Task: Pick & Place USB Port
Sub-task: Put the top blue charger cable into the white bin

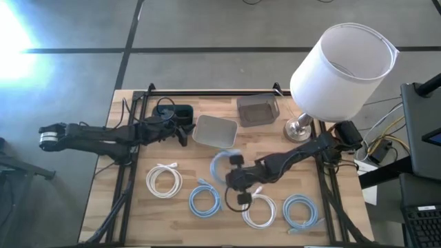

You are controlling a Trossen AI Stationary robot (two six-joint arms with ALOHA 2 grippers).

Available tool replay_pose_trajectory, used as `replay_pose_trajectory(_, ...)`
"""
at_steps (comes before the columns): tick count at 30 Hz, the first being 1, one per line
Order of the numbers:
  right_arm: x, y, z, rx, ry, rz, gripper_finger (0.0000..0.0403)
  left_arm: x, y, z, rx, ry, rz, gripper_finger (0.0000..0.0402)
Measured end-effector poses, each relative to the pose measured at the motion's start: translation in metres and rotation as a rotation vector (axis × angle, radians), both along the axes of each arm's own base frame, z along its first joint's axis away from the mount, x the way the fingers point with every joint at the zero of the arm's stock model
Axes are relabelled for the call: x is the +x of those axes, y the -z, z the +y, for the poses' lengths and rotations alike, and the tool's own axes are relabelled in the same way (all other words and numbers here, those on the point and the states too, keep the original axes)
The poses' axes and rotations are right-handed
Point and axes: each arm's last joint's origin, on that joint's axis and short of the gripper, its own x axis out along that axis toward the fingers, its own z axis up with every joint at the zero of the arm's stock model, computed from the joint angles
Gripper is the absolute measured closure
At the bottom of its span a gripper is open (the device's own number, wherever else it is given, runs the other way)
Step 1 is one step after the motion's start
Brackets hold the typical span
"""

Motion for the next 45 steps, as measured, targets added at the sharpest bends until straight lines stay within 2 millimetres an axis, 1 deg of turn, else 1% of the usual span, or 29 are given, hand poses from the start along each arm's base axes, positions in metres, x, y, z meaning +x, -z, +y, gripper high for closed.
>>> replay_pose_trajectory(3, 0.006, -0.006, -0.008, -0.137, 0.130, -0.105, 0.0346, 0.000, 0.000, 0.000, -0.007, 0.003, -0.007, 0.0200)
replay_pose_trajectory(5, 0.011, -0.009, -0.016, -0.191, 0.228, -0.181, 0.0346, 0.000, -0.001, 0.000, -0.007, 0.003, -0.010, 0.0200)
replay_pose_trajectory(7, 0.016, -0.011, -0.027, -0.213, 0.296, -0.231, 0.0346, 0.000, -0.001, 0.000, -0.007, 0.003, -0.012, 0.0200)
replay_pose_trajectory(11, 0.030, -0.010, -0.050, -0.211, 0.356, -0.299, 0.0346, 0.001, -0.002, 0.000, -0.006, 0.004, -0.021, 0.0200)
replay_pose_trajectory(13, 0.037, -0.004, -0.062, -0.193, 0.393, -0.321, 0.0346, 0.001, -0.003, 0.000, -0.005, 0.011, -0.030, 0.0200)
replay_pose_trajectory(16, 0.045, 0.010, -0.080, -0.156, 0.475, -0.315, 0.0346, 0.001, -0.003, -0.001, -0.009, 0.029, -0.034, 0.0200)
replay_pose_trajectory(21, 0.060, 0.027, -0.100, -0.109, 0.584, -0.311, 0.0346, 0.001, -0.003, -0.001, -0.009, 0.030, -0.033, 0.0200)
replay_pose_trajectory(25, 0.075, 0.041, -0.102, -0.080, 0.621, -0.304, 0.0346, 0.001, -0.003, -0.001, -0.009, 0.030, -0.035, 0.0200)
replay_pose_trajectory(31, 0.094, 0.059, -0.100, -0.194, 0.719, -0.318, 0.0346, 0.001, -0.003, -0.001, -0.009, 0.030, -0.031, 0.0200)
replay_pose_trajectory(36, 0.102, 0.071, -0.100, -0.215, 0.717, -0.287, 0.0343, 0.001, -0.003, -0.001, -0.011, 0.037, -0.031, 0.0200)
replay_pose_trajectory(40, 0.105, 0.074, -0.101, -0.217, 0.723, -0.283, 0.0320, 0.001, -0.003, -0.001, -0.013, 0.047, -0.031, 0.0200)
replay_pose_trajectory(45, 0.105, 0.073, -0.104, -0.255, 0.766, -0.298, 0.0282, 0.002, -0.002, -0.002, -0.019, 0.072, -0.031, 0.0200)
